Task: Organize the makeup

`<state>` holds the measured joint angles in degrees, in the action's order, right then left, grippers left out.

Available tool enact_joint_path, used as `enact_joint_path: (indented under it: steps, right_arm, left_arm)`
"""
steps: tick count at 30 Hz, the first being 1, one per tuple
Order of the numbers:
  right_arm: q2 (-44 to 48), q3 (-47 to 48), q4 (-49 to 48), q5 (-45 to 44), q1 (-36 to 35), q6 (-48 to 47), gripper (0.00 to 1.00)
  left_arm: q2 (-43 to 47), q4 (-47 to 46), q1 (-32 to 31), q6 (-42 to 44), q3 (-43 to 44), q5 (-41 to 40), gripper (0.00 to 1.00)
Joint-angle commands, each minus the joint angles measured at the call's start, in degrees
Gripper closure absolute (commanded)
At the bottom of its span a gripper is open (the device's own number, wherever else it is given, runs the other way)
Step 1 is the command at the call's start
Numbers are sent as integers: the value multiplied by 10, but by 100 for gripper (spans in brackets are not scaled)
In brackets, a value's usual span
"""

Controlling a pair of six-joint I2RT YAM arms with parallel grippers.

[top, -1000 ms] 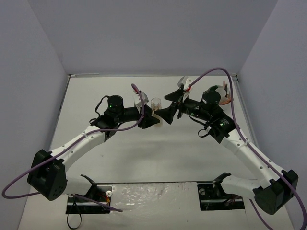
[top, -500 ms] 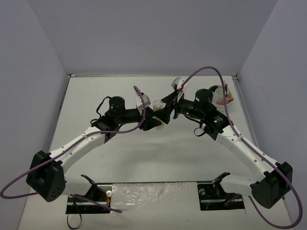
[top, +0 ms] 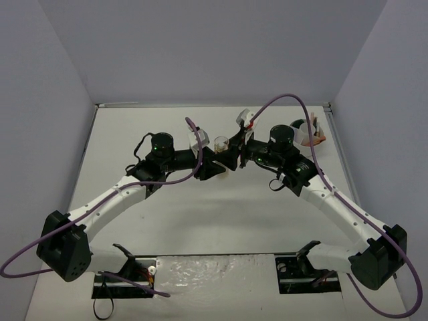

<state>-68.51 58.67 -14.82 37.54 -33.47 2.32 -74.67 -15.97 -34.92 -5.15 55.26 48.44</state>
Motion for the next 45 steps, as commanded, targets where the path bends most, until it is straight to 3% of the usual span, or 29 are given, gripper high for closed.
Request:
enact_joint_path:
  steps: [1,4,6,12,14,19,21,23,28,33,37,45]
  right_arm:
    - [-6,9,-38,5,-3,-2,79]
    - [-3,11,-39,1,-3,-5,100]
    - [1,12,-37,-11,-2,-12,100]
    - [25,12,-37,-81,0,-43,100]
    - [29,12,-42,-111,6,-51,100]
    - [29,9,-74,-167,60,-56,100]
    - [31,0,-113,-185,116,-48,100]
    - [31,-9,-151,-208,148,-45,100]
    - [4,-6,-214,-231,256,-29,100]
    - [-46,-8,-284,-258,322,-8,100]
    - [-97,-1,-340,-278,372,-3,100]
    - [-168,52,-359,-315,395,-32,100]
  left_arm:
    - [24,-78,-5,3,57,17,100]
    - [20,-74,-5,-4,57,13,100]
    - [18,-67,-5,-8,57,8,95]
    - [33,-7,-5,-23,41,-86,20]
    - [43,26,-4,-25,38,-131,5]
    - [82,109,13,-51,32,-268,3]
    - [98,185,30,-72,53,-325,3]
    - [104,278,63,-88,74,-364,3]
    - [134,394,160,-99,101,-415,3]
    - [168,408,236,-79,63,-449,3]
    - [184,385,245,-58,21,-495,3]
    - [192,407,246,-36,21,-552,3]
